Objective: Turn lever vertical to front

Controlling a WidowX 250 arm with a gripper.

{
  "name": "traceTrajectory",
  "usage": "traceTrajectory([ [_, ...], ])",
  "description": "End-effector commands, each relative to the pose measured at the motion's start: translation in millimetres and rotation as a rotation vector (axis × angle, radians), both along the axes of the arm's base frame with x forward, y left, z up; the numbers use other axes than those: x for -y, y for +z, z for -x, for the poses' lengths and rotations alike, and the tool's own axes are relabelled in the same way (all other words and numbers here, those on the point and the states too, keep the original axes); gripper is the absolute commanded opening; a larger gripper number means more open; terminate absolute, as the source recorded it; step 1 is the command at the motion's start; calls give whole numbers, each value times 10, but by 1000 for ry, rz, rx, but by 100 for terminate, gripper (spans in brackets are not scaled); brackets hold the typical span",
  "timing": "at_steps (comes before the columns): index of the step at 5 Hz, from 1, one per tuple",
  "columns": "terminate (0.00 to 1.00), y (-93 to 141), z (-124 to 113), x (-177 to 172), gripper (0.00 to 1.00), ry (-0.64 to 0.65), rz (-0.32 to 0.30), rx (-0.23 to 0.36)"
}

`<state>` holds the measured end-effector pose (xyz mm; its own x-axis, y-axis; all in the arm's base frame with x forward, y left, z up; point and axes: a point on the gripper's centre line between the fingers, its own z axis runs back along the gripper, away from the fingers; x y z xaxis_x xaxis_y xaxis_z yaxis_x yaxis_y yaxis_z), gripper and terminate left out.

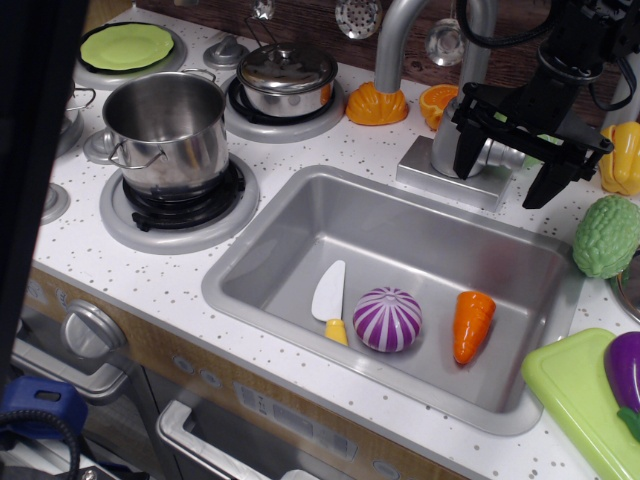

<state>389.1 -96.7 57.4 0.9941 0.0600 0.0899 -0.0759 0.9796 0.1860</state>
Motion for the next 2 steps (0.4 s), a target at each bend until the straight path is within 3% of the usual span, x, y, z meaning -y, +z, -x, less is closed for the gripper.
traceTrajectory([
  [1, 0, 0, 0, 0, 100, 0, 0, 0],
  [2, 0, 111, -100, -6, 100, -28, -32, 88],
])
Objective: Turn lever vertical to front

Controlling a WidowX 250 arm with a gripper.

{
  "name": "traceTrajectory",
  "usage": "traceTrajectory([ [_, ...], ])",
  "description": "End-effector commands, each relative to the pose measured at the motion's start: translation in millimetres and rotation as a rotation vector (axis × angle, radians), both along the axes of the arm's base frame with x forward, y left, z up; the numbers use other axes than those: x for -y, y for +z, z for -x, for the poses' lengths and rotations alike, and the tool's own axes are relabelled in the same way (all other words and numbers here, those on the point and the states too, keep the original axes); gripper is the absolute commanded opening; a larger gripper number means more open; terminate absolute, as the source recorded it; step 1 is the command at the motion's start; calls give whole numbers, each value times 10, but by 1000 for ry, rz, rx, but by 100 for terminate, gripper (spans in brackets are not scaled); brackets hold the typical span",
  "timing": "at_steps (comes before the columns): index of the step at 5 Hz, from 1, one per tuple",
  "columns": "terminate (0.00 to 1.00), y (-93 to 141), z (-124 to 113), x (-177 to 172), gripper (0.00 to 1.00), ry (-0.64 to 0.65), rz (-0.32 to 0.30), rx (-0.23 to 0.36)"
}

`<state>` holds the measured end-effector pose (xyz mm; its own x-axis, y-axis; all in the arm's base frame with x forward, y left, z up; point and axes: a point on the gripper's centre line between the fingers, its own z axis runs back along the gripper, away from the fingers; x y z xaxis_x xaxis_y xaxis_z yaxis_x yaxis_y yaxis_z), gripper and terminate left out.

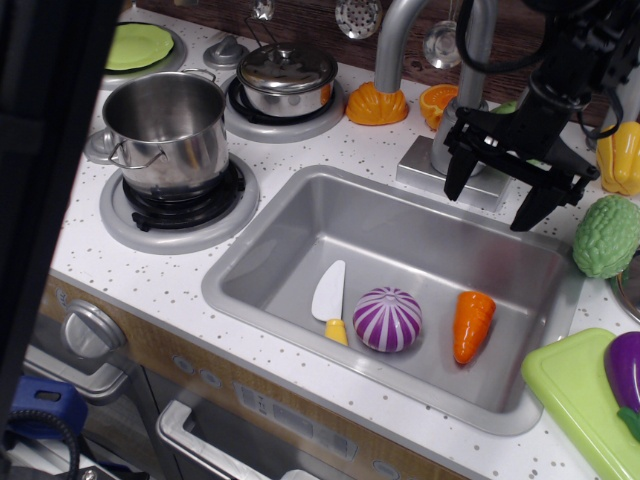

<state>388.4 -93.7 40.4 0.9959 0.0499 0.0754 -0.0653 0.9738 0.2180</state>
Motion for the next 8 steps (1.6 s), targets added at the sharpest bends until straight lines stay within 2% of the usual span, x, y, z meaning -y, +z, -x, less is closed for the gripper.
traceTrajectory([
  [1, 0, 407, -218, 40, 100, -54, -33, 171],
  [2, 0, 551, -346, 61, 100, -73, -31, 257],
  [3, 0, 666, -484, 84, 100, -92, -63, 321],
  [5, 0, 749, -664, 47, 100, -106, -111, 366],
  [6, 0, 716, -696, 32, 0, -100, -102, 374],
  [7, 0, 670, -688, 17, 0, -91, -67, 365],
  [8, 0, 618, -557, 99, 0, -23, -10, 325],
])
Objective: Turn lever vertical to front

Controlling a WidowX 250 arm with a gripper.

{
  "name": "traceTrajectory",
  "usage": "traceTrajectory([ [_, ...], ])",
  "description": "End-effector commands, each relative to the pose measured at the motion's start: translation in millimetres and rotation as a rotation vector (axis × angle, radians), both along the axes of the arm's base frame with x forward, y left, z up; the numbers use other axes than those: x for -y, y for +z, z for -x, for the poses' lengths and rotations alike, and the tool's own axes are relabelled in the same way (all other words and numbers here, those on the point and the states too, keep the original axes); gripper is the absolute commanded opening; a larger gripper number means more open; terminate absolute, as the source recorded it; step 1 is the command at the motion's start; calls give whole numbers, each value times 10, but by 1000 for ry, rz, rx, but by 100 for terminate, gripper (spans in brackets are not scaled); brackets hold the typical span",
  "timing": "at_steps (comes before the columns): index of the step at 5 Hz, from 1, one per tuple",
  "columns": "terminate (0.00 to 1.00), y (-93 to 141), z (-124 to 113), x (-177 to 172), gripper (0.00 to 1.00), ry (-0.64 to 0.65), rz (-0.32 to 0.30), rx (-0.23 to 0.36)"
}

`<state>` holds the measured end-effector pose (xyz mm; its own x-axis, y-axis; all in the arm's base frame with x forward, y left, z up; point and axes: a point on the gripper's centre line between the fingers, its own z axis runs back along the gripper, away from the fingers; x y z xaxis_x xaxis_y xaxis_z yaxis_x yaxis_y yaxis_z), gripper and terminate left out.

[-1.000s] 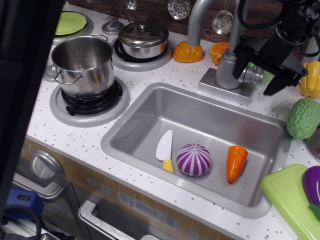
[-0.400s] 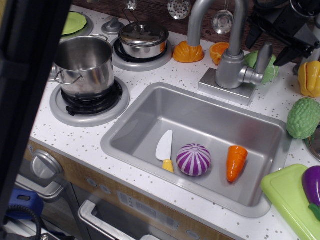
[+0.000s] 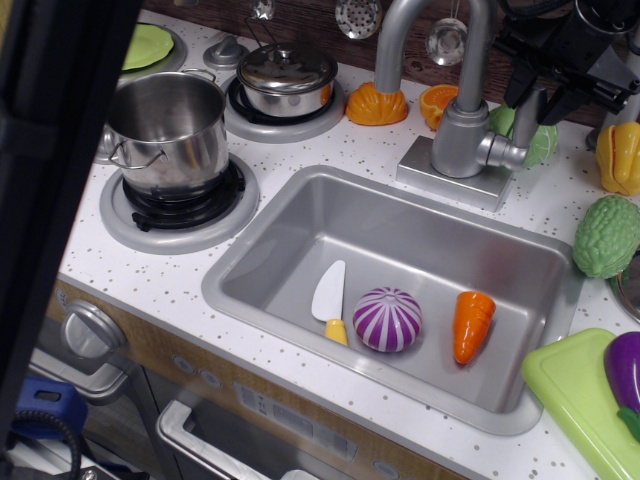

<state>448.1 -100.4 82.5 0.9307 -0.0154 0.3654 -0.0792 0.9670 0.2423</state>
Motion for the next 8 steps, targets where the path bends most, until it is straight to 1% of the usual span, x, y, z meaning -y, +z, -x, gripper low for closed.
traceTrajectory([
  [1, 0, 196, 303, 174, 0, 106, 84, -50],
  [2, 0, 193, 425, 185, 0, 145, 137, -169],
  [3, 0, -15, 411, 122, 0, 122, 215, -189],
  [4, 0, -299, 329, 51, 0, 72, 262, -170],
  [5, 0, -411, 281, 10, 0, 52, 270, -158],
  [6, 0, -414, 274, 24, 0, 48, 261, -159],
  [7, 0, -74, 378, 199, 100, 104, 188, -166],
  [8, 0, -74, 378, 199, 100, 104, 188, -166],
])
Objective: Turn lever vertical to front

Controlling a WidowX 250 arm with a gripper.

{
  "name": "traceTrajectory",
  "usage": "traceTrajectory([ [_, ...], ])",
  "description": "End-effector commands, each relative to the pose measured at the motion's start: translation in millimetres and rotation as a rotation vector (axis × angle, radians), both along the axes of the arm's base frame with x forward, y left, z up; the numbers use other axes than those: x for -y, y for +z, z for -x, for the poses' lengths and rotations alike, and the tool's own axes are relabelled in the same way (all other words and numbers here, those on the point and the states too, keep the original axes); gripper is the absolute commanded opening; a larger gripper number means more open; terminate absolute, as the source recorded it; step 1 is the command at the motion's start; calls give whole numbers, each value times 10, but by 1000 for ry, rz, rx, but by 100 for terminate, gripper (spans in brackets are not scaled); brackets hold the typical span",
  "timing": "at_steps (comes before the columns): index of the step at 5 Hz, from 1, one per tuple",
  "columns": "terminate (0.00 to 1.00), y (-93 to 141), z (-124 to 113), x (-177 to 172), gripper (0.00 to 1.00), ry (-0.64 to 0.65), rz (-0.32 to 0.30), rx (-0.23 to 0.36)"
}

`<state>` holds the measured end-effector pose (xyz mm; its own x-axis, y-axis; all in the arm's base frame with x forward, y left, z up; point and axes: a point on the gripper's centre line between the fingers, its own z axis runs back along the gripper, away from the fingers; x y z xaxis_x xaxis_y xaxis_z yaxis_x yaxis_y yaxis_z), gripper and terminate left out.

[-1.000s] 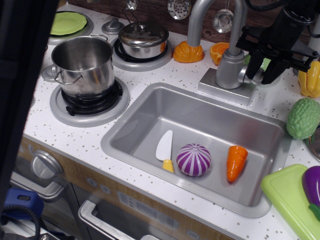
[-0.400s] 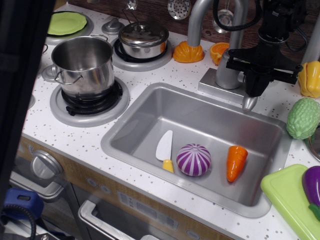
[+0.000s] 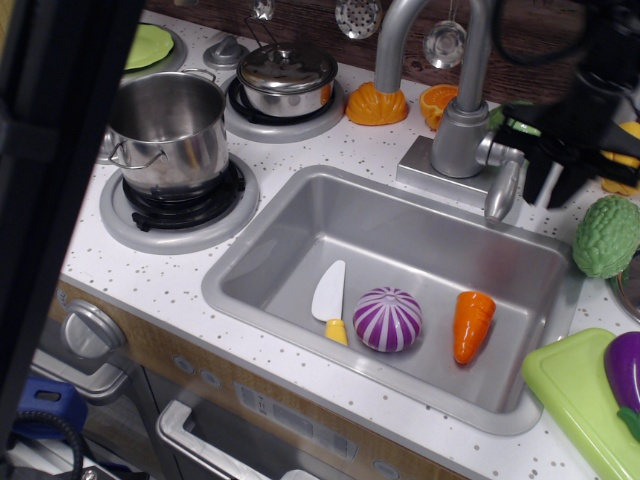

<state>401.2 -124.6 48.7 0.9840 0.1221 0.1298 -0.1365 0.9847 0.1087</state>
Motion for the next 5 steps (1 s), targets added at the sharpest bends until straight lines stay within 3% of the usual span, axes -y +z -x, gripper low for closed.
traceTrajectory([
  [1, 0, 264, -92, -43, 100, 12, 22, 69],
  [4, 0, 264, -92, -43, 100, 12, 22, 69],
  [5, 100, 264, -92, -43, 100, 12, 22, 69],
])
